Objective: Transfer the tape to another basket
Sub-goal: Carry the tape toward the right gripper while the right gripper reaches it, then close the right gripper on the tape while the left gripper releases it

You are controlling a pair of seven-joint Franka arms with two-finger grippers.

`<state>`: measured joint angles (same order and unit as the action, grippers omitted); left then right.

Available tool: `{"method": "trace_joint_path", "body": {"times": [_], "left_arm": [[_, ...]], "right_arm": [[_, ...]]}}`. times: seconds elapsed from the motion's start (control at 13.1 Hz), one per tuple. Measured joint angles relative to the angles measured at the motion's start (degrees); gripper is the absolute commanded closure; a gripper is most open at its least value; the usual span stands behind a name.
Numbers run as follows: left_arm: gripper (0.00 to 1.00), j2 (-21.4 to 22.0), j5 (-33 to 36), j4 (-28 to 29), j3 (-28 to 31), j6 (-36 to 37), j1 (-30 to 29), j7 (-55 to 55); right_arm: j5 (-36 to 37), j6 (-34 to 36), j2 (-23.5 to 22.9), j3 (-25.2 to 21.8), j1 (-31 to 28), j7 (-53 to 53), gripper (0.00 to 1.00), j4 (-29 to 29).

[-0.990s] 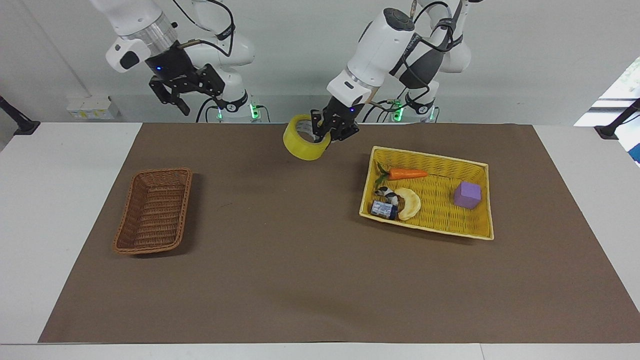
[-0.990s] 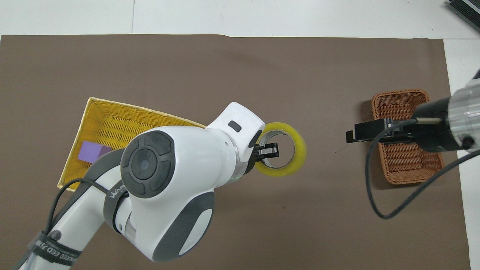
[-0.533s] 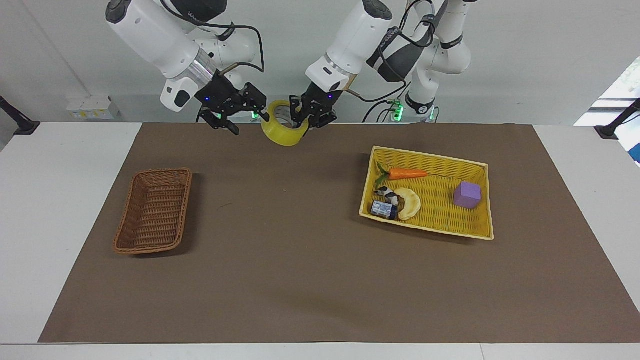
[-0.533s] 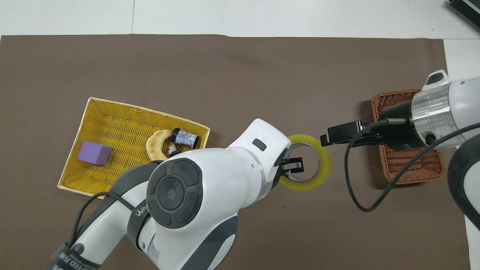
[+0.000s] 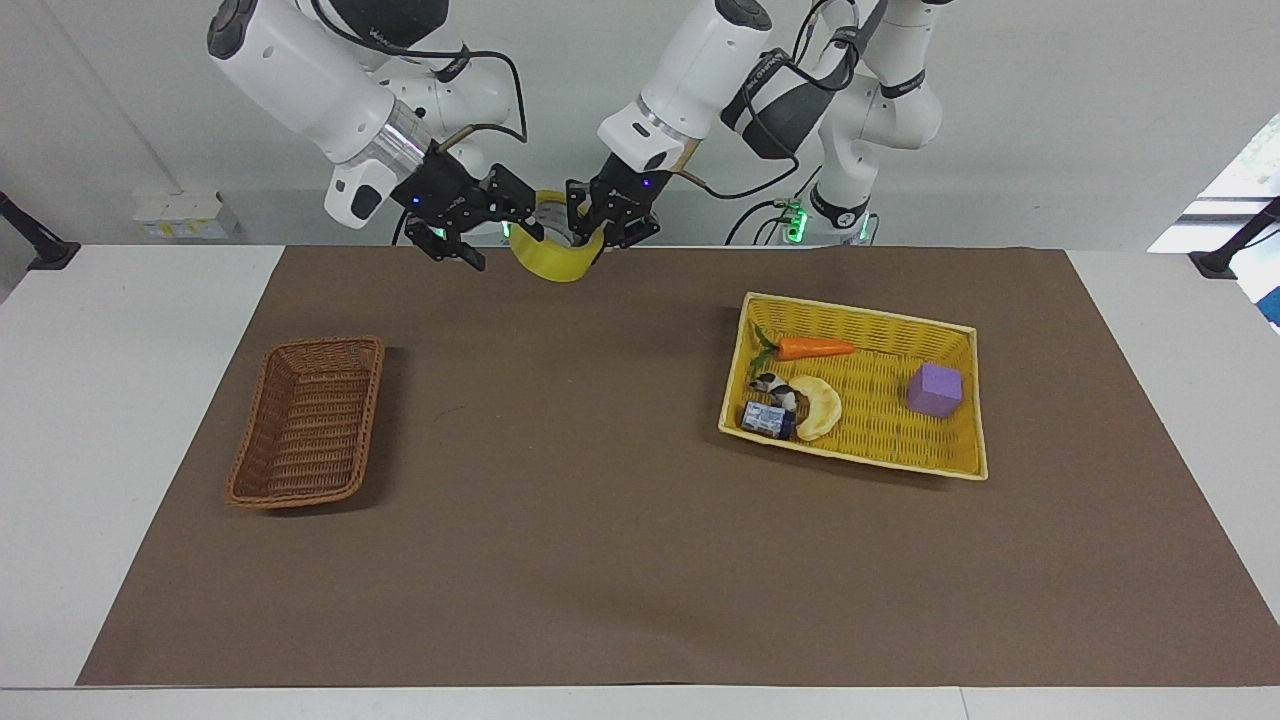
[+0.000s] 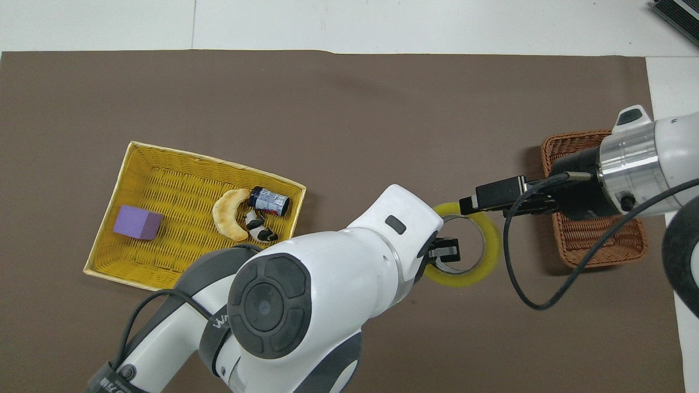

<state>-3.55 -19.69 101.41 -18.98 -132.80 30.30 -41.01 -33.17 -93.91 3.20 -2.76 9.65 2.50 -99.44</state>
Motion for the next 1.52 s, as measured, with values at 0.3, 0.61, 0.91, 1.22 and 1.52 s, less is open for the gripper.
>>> {"method": "trace_joint_path", "body": {"times": [0.3, 0.61, 0.91, 1.22, 1.52], "left_arm": [[1.0, -0.2, 0.0, 0.2, 0.0, -4.8, 0.7, 0.0], [0.7, -0.5, 0.0, 0.1, -0.1, -8.7, 1.1, 0.0], [0.0, -0.6, 0.0, -0.1, 0.4, -11.1, 1.0, 0.0], [0.0, 0.9, 0.1, -0.2, 1.4, -6.9, -0.7, 0.6], [0.0, 4.6, 0.1, -0.4, 1.9, 6.2, -7.3, 7.4]], "right_arm": [[-0.5, 1.4, 0.5, 0.0, -0.3, -1.2, 0.02, 0.1], [-0.8, 2.5, 0.8, 0.0, -0.5, -5.2, 1.0, 0.0], [-0.7, 3.6, 0.6, -0.1, -1.2, -4.6, 1.0, -0.6], [-0.7, 3.6, 0.5, -0.2, -1.3, -4.0, 1.0, -0.8], [-0.7, 3.6, 0.5, -0.2, -1.4, -3.9, 1.0, -0.8]]}}
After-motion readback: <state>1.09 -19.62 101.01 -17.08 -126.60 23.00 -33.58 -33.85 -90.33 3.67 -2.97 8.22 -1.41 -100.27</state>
